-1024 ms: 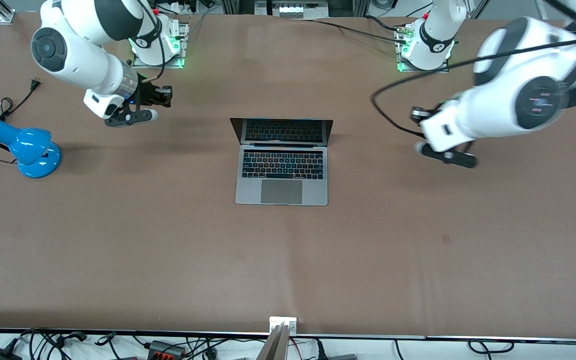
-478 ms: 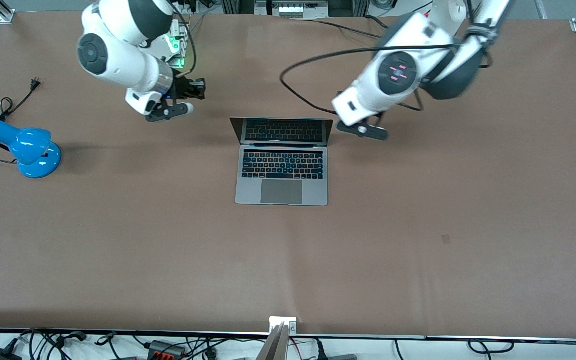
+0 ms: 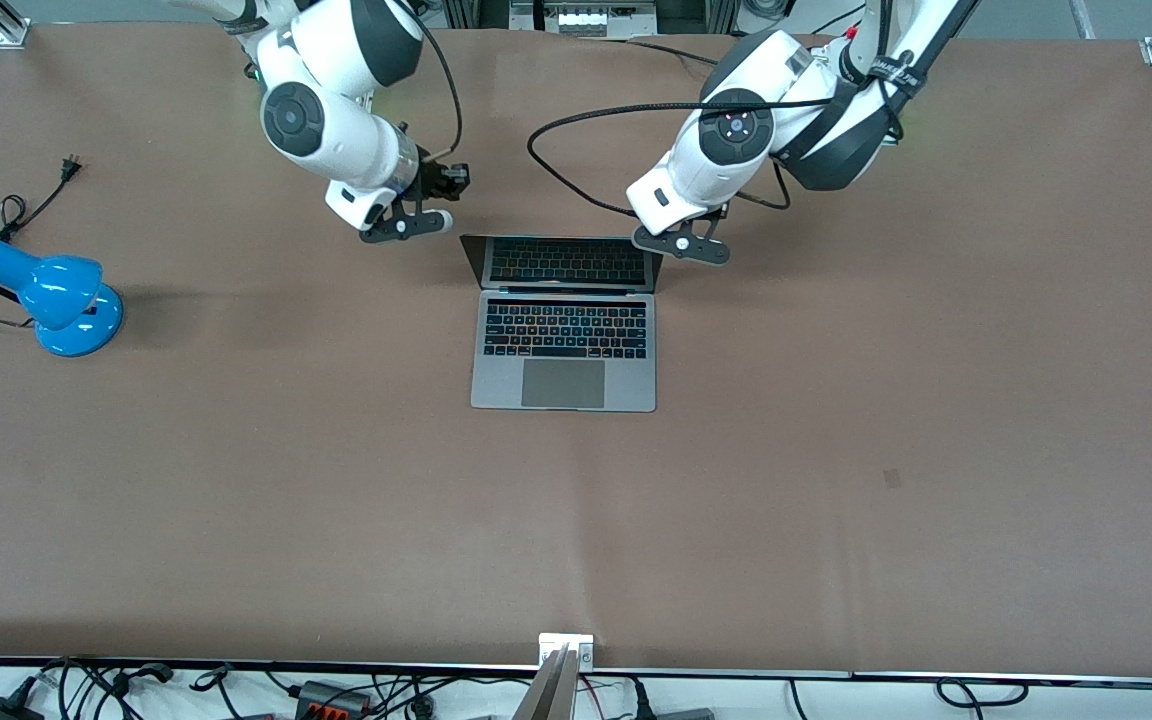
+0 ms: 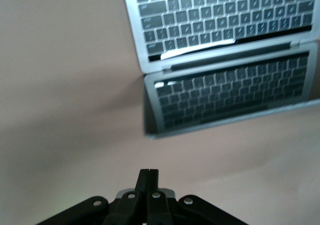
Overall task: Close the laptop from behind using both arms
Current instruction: 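Lower both grippers onto the back of the laptop screen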
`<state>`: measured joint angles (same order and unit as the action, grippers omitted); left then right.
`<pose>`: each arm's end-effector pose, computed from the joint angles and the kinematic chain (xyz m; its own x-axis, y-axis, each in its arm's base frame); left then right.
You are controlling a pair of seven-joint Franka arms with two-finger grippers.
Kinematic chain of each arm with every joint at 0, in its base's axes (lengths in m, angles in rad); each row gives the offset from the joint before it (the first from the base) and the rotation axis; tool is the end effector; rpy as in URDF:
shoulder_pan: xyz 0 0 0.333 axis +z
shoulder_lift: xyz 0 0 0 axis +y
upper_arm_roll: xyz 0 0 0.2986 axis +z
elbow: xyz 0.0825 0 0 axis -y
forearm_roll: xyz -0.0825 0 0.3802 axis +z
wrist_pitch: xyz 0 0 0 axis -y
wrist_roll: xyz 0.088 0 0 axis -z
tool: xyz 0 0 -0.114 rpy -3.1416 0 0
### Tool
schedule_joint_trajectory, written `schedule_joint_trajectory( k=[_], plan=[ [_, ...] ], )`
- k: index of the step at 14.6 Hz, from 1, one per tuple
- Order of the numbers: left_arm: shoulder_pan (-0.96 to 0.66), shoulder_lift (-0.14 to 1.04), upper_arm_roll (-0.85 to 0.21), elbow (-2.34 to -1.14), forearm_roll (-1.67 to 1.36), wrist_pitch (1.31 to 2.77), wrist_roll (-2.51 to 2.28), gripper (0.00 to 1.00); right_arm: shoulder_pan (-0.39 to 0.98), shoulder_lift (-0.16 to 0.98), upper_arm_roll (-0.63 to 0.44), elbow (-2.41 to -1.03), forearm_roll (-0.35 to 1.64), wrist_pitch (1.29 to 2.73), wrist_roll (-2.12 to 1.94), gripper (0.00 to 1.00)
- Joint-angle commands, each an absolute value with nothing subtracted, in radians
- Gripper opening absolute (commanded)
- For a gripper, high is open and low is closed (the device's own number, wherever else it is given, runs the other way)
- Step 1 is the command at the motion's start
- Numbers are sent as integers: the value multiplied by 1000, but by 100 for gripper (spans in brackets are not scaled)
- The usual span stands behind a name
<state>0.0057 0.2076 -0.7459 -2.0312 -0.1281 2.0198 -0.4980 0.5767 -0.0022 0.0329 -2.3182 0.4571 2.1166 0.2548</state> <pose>0.4079 -0.3747 0.3385 0.9450 -0.1877 -0.2678 -0.1576 -0.9789 0.1300 0.3841 0.2961 0.3093 0.9436 0.1126 -0.3113 0.0316 -0.9667 -0.2540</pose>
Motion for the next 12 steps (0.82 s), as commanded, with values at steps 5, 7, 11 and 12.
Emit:
schedule_joint_trajectory(
  k=[5,7,11,12],
  plan=[
    [-9,244,-759,-2083,-130,2267,-520,1,580,81,21,-2280,570,2197,241,0],
    [-8,261,-758,-2082,-129,2327,-519,1,581,118,23,-2244,571,2204,239,0],
    [2,281,-753,-2075,-45,2338,-517,1,578,169,23,-2200,571,2218,239,0],
    [3,285,-752,-2072,-32,2347,-517,1,578,185,21,-2180,571,2220,239,0]
  ],
)
